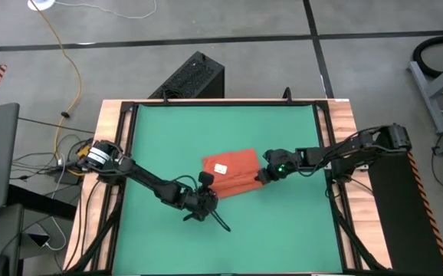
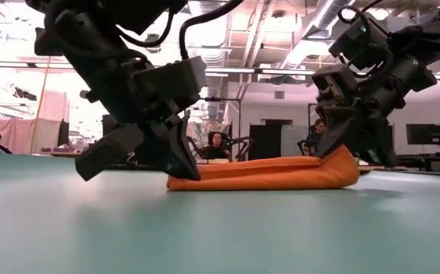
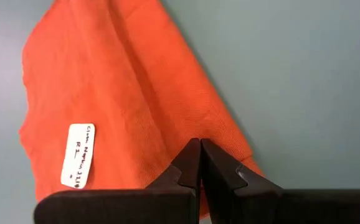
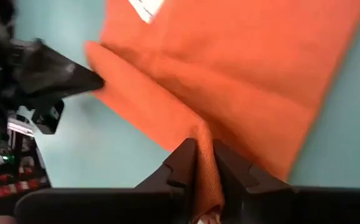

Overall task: Roll towel
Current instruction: Roll the orange towel

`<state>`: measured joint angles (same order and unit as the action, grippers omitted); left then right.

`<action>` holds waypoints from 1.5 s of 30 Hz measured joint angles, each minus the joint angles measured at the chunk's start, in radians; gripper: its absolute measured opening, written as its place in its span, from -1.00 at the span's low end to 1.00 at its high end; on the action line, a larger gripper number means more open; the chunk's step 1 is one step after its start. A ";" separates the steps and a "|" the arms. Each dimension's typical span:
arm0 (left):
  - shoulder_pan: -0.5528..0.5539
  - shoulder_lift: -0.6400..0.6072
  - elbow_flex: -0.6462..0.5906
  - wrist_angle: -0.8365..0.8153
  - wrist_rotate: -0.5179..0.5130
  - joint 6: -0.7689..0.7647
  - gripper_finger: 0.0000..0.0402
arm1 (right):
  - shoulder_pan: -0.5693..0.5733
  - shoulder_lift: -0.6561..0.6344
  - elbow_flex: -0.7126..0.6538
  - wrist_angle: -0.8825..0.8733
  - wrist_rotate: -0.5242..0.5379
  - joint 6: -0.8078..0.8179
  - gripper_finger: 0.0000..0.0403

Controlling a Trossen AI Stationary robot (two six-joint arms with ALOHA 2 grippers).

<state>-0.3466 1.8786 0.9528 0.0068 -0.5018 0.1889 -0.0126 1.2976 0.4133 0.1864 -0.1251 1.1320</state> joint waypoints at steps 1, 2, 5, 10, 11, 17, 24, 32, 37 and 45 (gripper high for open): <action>0.000 0.000 -0.005 0.001 0.000 -0.002 -1.00 | 0.003 -0.001 0.000 0.015 0.017 -0.037 -0.64; 0.000 0.000 -0.009 -0.001 0.000 -0.003 -1.00 | 0.006 -0.003 0.000 0.026 0.036 -0.083 -0.64; 0.000 0.000 -0.023 -0.002 0.001 -0.014 -1.00 | 0.017 -0.003 0.000 0.072 0.110 -0.210 -0.64; 0.000 0.000 -0.057 0.010 0.004 -0.043 -1.00 | 0.043 -0.004 0.001 0.061 0.173 -0.322 -0.64; 0.000 -0.001 -0.062 0.016 0.008 -0.050 -1.00 | 0.049 -0.004 0.001 0.047 0.177 -0.327 -0.64; 0.000 -0.002 -0.070 0.023 0.017 -0.071 -1.00 | 0.056 -0.004 0.001 0.067 0.181 -0.382 -0.63; 0.000 -0.002 -0.071 0.035 0.024 -0.071 -1.00 | 0.006 -0.004 0.001 0.056 0.181 -0.455 -0.42; 0.000 -0.001 -0.071 0.021 0.026 -0.070 -1.00 | -0.055 -0.016 0.001 0.078 0.181 -0.589 -0.09; -0.001 -0.002 -0.069 -0.034 0.023 -0.052 -1.00 | 0.019 -0.067 0.000 0.134 0.245 -0.811 -0.12; -0.005 -0.013 -0.070 -0.059 0.015 -0.002 -1.00 | 0.179 -0.016 -0.120 0.451 0.388 -0.989 -0.36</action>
<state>-0.3519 1.8660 0.8827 -0.0519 -0.4868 0.1873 0.1662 1.2813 0.2934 0.6372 0.2630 0.1430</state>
